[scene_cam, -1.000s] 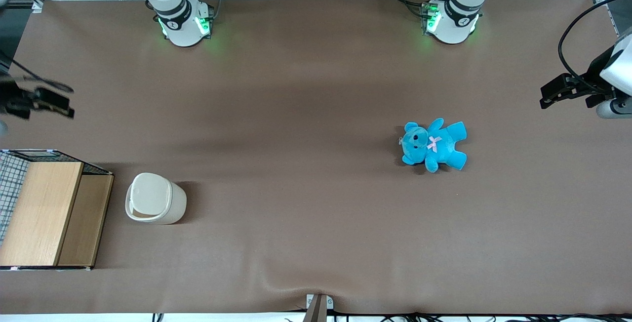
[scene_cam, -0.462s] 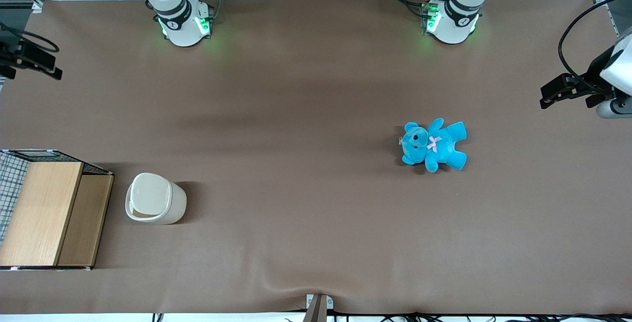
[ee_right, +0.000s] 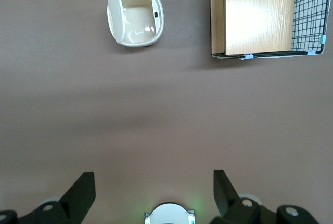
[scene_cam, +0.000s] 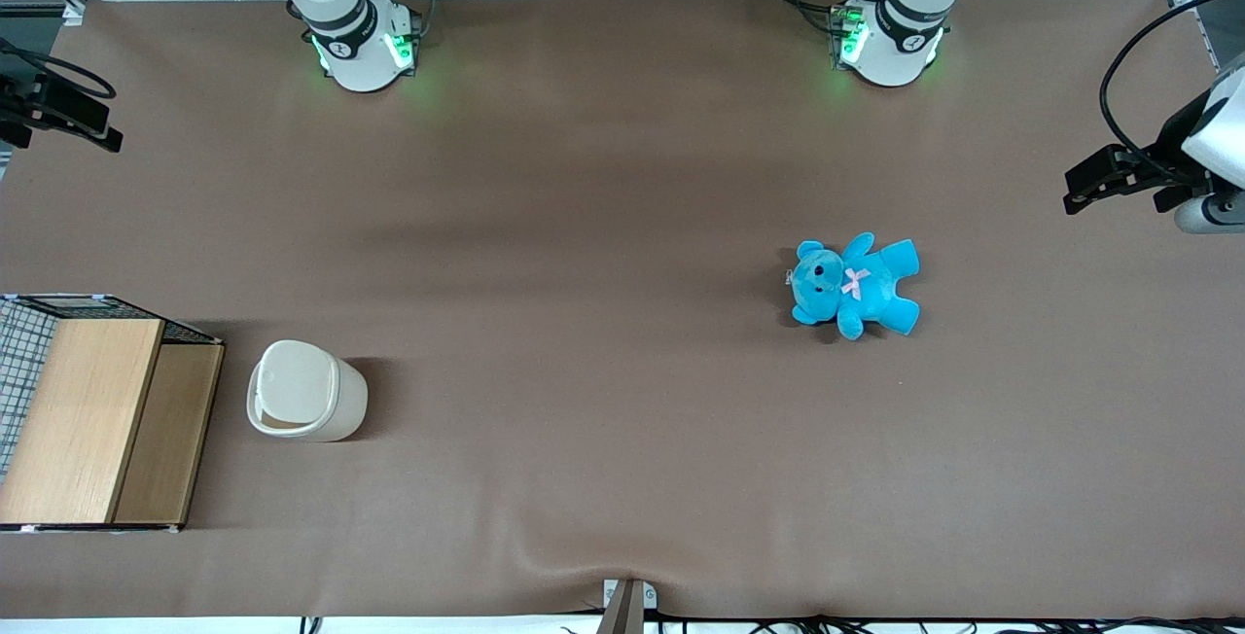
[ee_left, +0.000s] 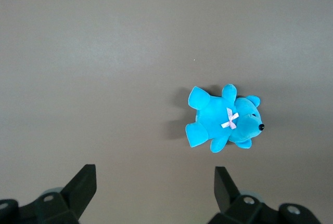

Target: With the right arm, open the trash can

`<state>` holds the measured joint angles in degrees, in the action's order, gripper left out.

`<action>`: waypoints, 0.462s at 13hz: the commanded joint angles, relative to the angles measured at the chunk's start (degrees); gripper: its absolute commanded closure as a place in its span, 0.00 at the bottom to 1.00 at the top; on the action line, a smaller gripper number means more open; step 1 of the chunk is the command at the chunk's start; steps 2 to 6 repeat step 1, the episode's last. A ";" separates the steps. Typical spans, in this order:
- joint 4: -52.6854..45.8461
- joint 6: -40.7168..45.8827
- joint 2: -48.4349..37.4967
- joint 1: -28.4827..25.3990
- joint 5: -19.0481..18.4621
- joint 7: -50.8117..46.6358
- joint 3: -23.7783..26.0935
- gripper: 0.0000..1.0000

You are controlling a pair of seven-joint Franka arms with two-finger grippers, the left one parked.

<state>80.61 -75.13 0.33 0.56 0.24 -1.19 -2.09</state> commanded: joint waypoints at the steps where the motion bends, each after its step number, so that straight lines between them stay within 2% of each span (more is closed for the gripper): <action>1: 0.60 -0.19 -0.86 -0.65 0.64 -1.10 -0.64 0.00; 6: 0.60 -0.19 -0.86 -0.65 0.64 -1.10 -0.64 0.00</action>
